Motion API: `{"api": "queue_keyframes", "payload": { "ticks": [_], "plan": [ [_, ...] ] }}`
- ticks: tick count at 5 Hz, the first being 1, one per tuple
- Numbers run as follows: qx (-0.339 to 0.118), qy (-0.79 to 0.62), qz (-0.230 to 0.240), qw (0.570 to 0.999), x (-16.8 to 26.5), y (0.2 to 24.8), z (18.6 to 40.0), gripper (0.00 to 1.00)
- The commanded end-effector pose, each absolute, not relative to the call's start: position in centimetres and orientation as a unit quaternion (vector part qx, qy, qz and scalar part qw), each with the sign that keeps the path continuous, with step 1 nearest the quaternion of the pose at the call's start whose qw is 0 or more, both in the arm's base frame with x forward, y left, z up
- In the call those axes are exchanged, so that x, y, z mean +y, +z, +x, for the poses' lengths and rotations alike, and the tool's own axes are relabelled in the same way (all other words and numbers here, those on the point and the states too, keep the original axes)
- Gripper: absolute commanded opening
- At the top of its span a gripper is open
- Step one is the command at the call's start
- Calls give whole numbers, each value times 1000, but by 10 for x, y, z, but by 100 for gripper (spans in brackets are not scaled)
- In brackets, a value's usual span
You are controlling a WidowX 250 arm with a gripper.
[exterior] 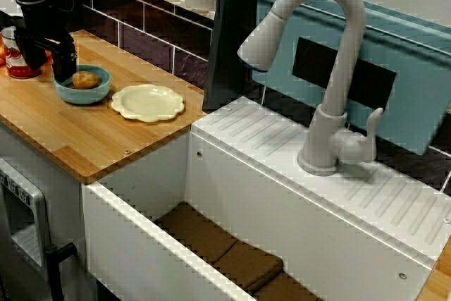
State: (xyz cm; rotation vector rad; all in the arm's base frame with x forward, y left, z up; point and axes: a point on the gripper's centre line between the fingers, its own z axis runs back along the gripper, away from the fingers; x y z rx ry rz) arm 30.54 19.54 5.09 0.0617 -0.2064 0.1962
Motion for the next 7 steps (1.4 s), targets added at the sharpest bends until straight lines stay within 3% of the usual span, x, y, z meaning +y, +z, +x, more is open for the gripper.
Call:
{"api": "queue_keyframes", "payload": {
  "ticks": [1,4,7],
  "plan": [
    [-107,99,35,989,197,53,304,0],
    [-105,107,23,988,195,61,305,0],
    [-106,100,-9,989,192,93,311,0]
  ]
}}
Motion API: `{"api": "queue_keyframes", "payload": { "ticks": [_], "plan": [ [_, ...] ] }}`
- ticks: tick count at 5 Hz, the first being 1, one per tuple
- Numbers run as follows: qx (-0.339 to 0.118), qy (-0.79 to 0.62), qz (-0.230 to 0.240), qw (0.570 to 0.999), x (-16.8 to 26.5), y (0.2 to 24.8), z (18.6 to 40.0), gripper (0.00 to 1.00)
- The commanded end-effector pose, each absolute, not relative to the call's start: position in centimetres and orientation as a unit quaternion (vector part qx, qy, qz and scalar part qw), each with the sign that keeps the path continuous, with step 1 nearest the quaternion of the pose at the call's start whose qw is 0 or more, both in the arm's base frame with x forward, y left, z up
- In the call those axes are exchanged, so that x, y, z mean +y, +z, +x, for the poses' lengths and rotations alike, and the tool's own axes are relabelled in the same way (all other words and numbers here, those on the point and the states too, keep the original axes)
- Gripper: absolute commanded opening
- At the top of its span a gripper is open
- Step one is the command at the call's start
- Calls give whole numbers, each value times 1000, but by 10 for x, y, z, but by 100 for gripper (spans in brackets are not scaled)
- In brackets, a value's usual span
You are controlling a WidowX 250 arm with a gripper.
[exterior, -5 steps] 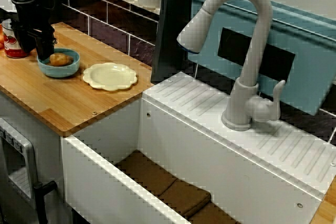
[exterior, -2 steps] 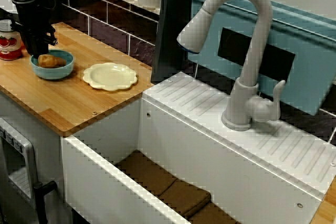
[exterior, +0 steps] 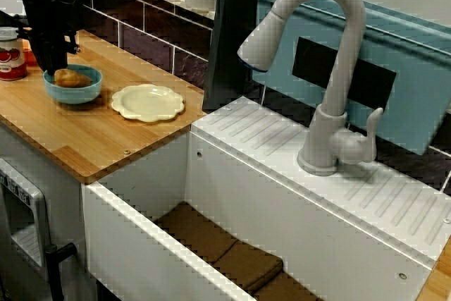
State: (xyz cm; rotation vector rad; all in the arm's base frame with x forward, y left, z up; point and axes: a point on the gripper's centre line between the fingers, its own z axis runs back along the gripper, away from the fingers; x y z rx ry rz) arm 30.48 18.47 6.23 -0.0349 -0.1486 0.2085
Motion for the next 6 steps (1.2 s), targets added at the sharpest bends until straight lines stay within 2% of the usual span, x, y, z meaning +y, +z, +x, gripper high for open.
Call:
{"api": "queue_keyframes", "payload": {
  "ticks": [1,4,6],
  "plan": [
    [-105,96,-13,990,188,100,312,0],
    [-121,55,-17,991,157,135,312,0],
    [-126,36,-6,991,145,131,304,0]
  ]
}}
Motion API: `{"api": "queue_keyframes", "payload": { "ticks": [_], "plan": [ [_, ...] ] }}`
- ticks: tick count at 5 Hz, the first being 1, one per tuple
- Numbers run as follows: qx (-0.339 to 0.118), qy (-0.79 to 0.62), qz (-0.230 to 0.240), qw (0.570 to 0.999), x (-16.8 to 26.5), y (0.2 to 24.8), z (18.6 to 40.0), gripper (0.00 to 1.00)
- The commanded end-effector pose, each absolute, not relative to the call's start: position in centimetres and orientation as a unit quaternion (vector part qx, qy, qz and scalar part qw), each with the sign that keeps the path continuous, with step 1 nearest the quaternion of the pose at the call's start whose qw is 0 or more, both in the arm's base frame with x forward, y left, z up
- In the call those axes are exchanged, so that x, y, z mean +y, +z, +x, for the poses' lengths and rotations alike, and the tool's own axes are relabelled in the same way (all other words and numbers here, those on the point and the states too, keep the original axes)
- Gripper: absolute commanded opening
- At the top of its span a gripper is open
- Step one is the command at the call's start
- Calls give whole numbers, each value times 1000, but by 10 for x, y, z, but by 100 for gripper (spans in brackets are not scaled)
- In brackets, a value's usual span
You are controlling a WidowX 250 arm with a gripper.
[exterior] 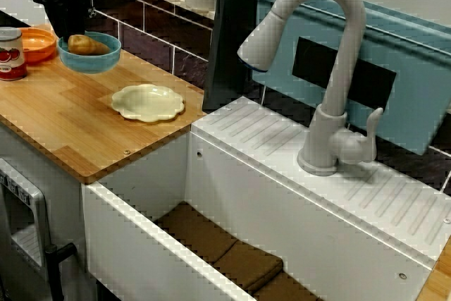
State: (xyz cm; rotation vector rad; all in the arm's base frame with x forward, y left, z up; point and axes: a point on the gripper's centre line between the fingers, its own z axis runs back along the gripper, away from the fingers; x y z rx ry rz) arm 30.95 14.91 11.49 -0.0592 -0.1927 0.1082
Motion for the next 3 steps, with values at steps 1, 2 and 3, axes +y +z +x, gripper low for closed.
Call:
{"api": "queue_keyframes", "payload": {
  "ticks": [1,2,3],
  "plan": [
    [-126,25,-4,992,138,125,295,0],
    [-125,18,-3,992,134,122,290,0],
    [-121,9,0,993,130,117,286,0]
  ]
}}
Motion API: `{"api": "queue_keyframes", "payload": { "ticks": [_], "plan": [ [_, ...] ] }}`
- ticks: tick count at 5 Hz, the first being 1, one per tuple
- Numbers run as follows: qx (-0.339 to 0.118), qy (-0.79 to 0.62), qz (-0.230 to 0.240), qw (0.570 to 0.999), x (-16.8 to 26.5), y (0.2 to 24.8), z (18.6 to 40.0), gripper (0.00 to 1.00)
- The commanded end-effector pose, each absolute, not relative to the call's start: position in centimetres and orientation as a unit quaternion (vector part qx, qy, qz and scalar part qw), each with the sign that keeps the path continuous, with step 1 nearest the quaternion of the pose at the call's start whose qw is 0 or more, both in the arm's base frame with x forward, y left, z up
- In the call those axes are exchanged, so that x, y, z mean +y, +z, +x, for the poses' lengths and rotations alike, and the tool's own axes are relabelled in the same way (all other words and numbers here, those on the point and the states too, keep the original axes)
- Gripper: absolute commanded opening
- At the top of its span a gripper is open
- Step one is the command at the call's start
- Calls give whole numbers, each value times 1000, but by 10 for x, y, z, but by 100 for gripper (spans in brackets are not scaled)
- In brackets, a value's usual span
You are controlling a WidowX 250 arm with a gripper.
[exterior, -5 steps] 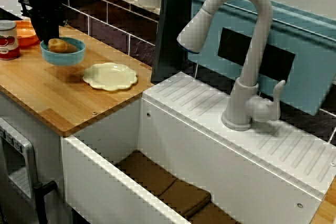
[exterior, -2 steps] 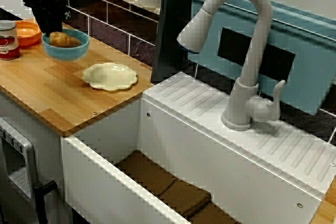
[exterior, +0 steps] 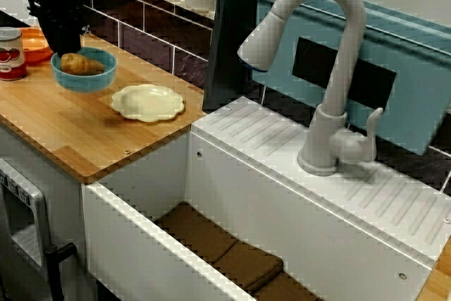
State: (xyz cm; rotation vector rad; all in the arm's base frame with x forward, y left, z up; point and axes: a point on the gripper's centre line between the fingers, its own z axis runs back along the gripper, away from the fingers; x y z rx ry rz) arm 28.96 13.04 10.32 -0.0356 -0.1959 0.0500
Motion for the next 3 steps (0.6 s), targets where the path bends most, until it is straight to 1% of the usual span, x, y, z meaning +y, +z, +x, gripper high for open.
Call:
{"api": "queue_keyframes", "payload": {
  "ticks": [1,3],
  "plan": [
    [-121,6,5,993,128,109,282,0],
    [-111,-5,17,994,121,90,276,0]
  ]
}}
